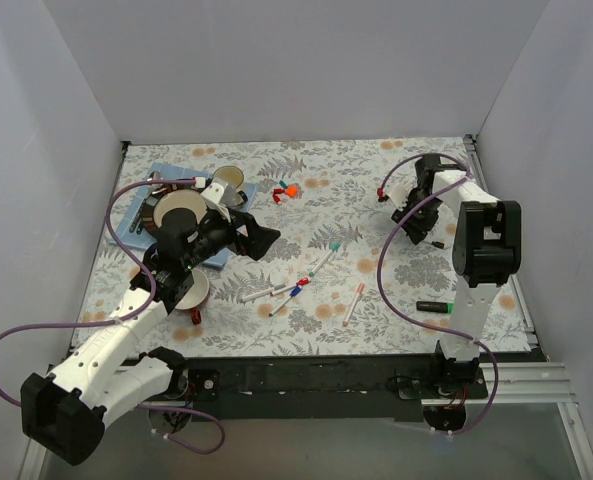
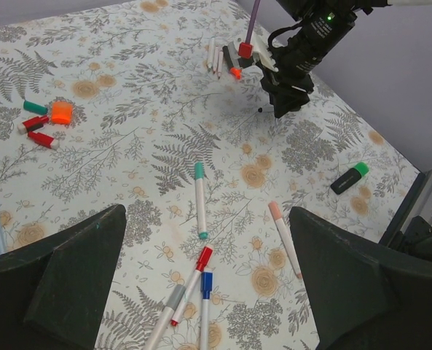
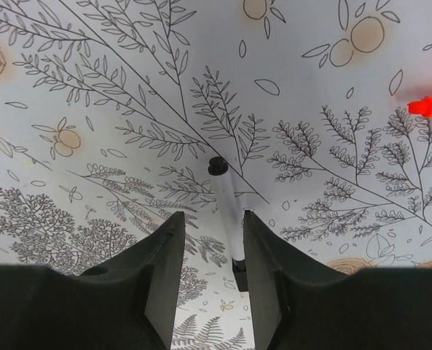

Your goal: Open the pen caps

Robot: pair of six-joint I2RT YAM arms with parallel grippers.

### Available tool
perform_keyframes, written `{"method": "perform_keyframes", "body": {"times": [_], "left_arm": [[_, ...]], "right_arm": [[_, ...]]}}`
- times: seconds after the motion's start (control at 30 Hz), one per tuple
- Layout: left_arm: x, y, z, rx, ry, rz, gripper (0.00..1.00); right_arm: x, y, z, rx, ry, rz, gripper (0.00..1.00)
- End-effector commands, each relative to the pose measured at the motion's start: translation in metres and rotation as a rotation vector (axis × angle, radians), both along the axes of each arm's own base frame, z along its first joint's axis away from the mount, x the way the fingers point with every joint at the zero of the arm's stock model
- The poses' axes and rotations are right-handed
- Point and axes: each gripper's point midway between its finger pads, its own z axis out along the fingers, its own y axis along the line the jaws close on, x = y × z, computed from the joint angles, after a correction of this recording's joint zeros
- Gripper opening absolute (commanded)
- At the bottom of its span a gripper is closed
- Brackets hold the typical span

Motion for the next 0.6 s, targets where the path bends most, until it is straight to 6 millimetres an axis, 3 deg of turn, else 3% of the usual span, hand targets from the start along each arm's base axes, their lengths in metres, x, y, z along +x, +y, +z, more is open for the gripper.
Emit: {"method": "perform_keyframes", "body": {"times": [0.0, 0.2, 0.23, 0.4, 0.5, 0.57], "left_arm": [[-0.001, -0.002, 0.003, -0.002, -0.008, -0.017, 0.95], [-0.001, -0.005, 0.000, -0.001, 0.006, -0.035, 0.97], [-0.001, -0.006, -0.001, -0.012, 0.020, -0.033, 0.98], [-0.001, -0.005, -0.006, -0.041, 0.054, -0.032, 0.98], [-0.004, -0.010, -0.011, -0.044, 0.075, -0.068, 0.98], [-0.011, -0.018, -0.011, -0.054, 0.078, -0.141, 0.98]], "right_arm": [[0.001, -0.006, -0.013, -0.033, 0.015, 0.039, 0.44], [-0.006, -0.007, -0.024, -0.048, 0.019, 0.047, 0.33], [-0.016, -0.007, -0.030, -0.063, 0.041, 0.055, 0.28], [-0.028, -0.011, -0.046, -0.094, 0.041, 0.062, 0.07], [-0.027, -0.005, -0.043, -0.058, 0.016, 0.043, 0.01], [-0.018, -0.001, -0.031, -0.034, -0.034, 0.025, 0.01]]}}
